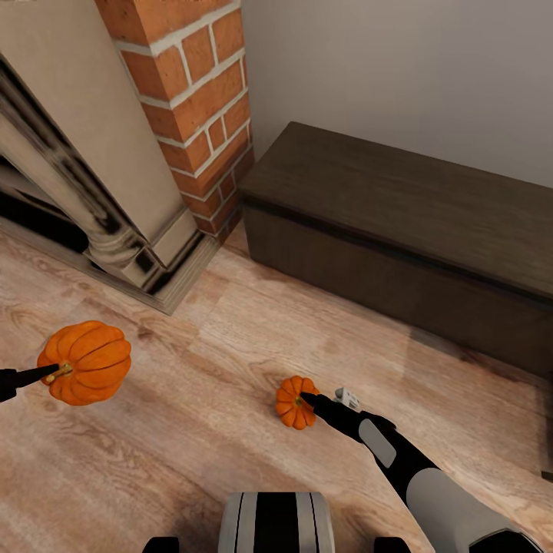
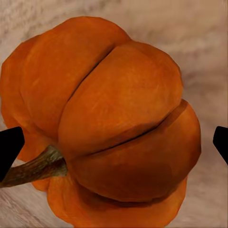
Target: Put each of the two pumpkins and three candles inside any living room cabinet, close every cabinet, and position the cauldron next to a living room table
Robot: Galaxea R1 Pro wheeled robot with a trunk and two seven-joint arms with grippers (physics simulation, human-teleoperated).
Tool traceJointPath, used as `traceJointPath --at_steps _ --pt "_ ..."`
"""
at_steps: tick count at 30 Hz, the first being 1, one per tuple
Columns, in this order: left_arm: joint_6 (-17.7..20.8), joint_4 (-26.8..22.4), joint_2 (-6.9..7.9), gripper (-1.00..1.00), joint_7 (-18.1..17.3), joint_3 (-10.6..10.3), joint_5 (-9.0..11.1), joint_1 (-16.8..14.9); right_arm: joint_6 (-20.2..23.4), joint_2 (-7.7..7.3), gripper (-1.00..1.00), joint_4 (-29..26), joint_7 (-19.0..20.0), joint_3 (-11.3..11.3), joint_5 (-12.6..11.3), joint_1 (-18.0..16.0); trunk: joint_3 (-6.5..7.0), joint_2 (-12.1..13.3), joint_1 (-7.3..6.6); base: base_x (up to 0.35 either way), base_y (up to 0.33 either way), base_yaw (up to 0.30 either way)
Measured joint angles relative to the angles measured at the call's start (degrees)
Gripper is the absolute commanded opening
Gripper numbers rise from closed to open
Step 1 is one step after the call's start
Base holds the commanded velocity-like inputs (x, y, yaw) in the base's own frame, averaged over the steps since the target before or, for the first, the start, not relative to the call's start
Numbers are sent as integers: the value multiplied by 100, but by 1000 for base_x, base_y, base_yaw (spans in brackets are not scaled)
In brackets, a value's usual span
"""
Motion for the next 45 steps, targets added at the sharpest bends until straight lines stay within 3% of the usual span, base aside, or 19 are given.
traceJointPath --at_steps 6,17,25,28,45 --pt "1 0 -14 -100 0 3 9 -1 0 0 100 0 -2 0 0 0 0 0 1 10 6 0" --pt "1 1 -17 -100 1 8 -2 1 16 0 100 -158 19 -5 -89 -2 -154 -10 18 0 0 0" --pt "-1 0 -17 -100 0 6 10 1 16 0 100 -157 20 -5 -90 -2 -155 -10 17 0 0 0" --pt "0 1 -18 -100 1 8 2 1 15 0 100 -302 21 -5 -81 -2 -221 -14 26 0 0 0" --pt "0 0 -18 -100 2 1 6 0 14 0 100 -406 20 -5 -63 -2 -266 -16 33 -35 0 0"
